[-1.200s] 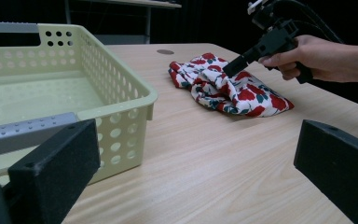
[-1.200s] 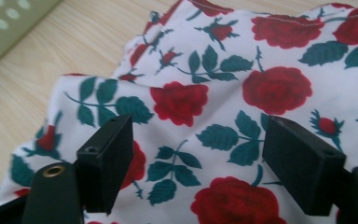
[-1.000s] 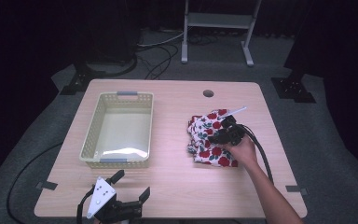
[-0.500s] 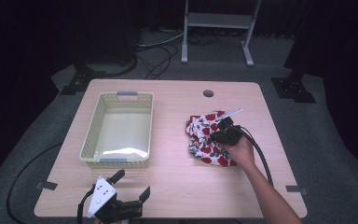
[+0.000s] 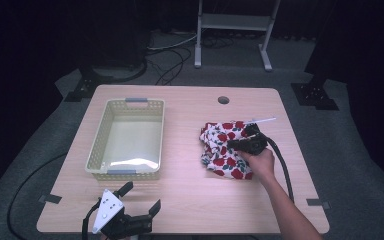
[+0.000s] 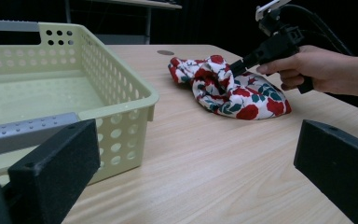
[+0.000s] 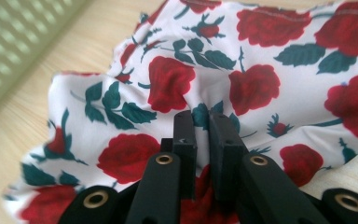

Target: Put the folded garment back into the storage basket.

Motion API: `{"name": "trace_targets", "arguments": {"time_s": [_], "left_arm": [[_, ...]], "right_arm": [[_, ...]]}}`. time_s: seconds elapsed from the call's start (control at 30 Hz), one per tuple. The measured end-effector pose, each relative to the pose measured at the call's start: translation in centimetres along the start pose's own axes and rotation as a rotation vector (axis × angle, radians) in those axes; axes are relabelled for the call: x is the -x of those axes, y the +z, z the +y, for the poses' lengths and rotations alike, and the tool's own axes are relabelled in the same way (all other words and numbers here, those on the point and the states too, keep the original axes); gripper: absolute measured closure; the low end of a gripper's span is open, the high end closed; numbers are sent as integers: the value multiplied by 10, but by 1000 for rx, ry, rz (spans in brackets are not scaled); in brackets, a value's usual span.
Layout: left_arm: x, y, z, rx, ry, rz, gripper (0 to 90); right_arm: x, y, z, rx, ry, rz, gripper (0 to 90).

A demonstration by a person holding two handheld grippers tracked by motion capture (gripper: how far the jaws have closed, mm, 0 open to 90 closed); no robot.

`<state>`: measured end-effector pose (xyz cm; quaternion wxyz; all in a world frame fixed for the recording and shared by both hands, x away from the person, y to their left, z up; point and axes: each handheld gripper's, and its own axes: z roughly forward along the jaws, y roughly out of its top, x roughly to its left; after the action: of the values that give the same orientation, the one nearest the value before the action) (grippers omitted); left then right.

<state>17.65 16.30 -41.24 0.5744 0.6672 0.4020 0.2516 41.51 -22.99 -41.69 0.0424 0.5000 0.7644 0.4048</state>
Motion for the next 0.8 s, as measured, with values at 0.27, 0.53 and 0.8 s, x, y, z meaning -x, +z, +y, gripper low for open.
{"name": "trace_targets", "arguments": {"time_s": [0.27, 0.53, 0.8], "left_arm": [[1, 0, 0, 3, -1, -2, 0], [0, 0, 1, 3, -2, -3, 0], [-2, -1, 1, 7, -10, 4, 0]], "right_arm": [[1, -24, 1, 105, 115, 90, 823], [-3, -44, 3, 192, 186, 171, 824], [-9, -57, 7, 247, 225, 227, 824]]}}
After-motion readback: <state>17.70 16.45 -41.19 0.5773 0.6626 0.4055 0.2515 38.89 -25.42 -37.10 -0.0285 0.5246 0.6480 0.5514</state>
